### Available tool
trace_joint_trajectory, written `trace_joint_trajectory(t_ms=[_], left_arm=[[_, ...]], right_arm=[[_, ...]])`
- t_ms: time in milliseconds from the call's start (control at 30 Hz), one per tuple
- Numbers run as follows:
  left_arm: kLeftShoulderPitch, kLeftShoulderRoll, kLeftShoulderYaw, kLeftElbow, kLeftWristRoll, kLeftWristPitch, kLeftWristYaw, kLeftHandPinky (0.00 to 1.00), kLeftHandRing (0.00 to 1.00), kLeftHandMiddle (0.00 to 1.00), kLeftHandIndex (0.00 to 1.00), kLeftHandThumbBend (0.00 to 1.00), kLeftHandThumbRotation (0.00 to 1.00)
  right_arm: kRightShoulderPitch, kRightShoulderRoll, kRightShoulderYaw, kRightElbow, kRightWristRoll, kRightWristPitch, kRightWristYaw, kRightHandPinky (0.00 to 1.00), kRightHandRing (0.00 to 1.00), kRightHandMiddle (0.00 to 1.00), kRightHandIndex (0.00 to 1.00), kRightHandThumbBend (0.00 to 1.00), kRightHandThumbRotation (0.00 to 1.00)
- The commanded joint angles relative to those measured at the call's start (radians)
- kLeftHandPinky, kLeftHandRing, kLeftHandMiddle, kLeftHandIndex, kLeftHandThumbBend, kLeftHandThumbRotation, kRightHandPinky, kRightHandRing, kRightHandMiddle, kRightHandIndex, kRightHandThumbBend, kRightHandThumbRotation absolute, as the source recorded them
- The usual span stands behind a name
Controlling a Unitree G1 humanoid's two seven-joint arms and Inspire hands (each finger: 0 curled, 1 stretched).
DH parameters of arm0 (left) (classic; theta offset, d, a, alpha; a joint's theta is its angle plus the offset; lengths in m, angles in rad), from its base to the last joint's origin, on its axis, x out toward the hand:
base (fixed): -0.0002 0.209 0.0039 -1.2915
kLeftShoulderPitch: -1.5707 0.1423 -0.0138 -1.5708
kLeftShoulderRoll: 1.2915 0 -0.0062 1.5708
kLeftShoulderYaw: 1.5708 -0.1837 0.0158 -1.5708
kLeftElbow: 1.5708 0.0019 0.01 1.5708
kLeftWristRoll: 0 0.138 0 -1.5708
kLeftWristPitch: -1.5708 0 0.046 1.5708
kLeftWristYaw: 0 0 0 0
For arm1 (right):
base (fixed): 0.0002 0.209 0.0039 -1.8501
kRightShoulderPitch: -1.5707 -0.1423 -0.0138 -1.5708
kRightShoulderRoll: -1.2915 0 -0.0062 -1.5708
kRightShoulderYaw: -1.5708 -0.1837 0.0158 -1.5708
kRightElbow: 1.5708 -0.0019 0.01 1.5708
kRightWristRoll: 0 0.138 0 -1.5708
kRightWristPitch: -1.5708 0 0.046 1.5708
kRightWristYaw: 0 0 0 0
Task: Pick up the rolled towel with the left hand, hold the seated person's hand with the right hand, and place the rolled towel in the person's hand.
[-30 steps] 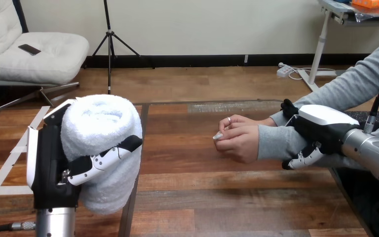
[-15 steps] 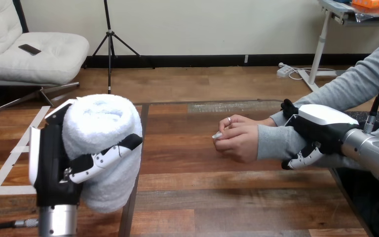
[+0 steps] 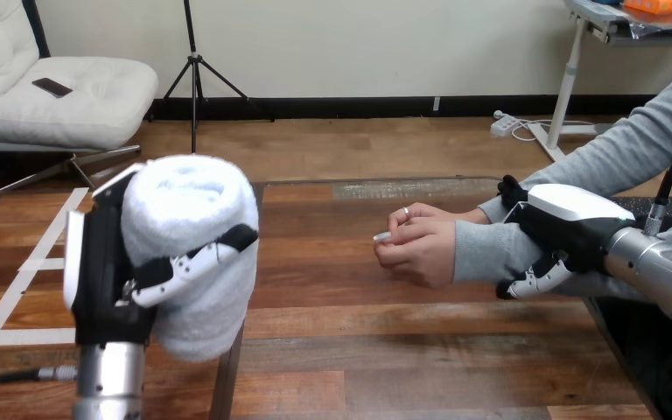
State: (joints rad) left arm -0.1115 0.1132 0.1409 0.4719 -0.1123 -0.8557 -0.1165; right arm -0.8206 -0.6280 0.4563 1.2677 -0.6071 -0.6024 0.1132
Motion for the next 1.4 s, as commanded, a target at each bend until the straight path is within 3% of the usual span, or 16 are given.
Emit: trace_joint_trajectory(t_ms=[0, 300, 567, 967, 1367], left_arm=[[-0.132, 0.041, -0.002, -0.009, -0.020, -0.016, -0.042, 0.30, 0.34, 0.40, 0.42, 0.64, 0.00], [-0.180, 0.072, -0.015, 0.001, -0.020, 0.013, -0.114, 0.29, 0.33, 0.39, 0.41, 0.63, 0.00], [-0.232, 0.072, -0.010, 0.039, -0.029, 0.014, -0.148, 0.27, 0.31, 0.37, 0.40, 0.65, 0.00], [-0.295, 0.057, 0.001, 0.108, -0.036, 0.010, -0.156, 0.27, 0.31, 0.37, 0.39, 0.63, 0.00], [-0.314, 0.025, 0.003, 0.126, -0.045, 0.023, -0.138, 0.28, 0.31, 0.37, 0.39, 0.61, 0.00]], right_arm=[[-0.039, 0.006, -0.034, -0.028, 0.028, -0.026, -0.016, 0.29, 0.32, 0.37, 0.36, 0.60, 0.20], [-0.041, 0.009, -0.033, -0.027, 0.030, -0.036, -0.014, 0.28, 0.31, 0.36, 0.35, 0.60, 0.21], [-0.043, 0.012, -0.033, -0.026, 0.032, -0.034, -0.015, 0.28, 0.31, 0.35, 0.34, 0.61, 0.23], [-0.049, 0.014, -0.031, -0.026, 0.031, -0.034, -0.013, 0.28, 0.31, 0.35, 0.34, 0.61, 0.25], [-0.057, 0.017, -0.030, -0.029, 0.030, -0.026, -0.006, 0.27, 0.30, 0.35, 0.33, 0.61, 0.26]])
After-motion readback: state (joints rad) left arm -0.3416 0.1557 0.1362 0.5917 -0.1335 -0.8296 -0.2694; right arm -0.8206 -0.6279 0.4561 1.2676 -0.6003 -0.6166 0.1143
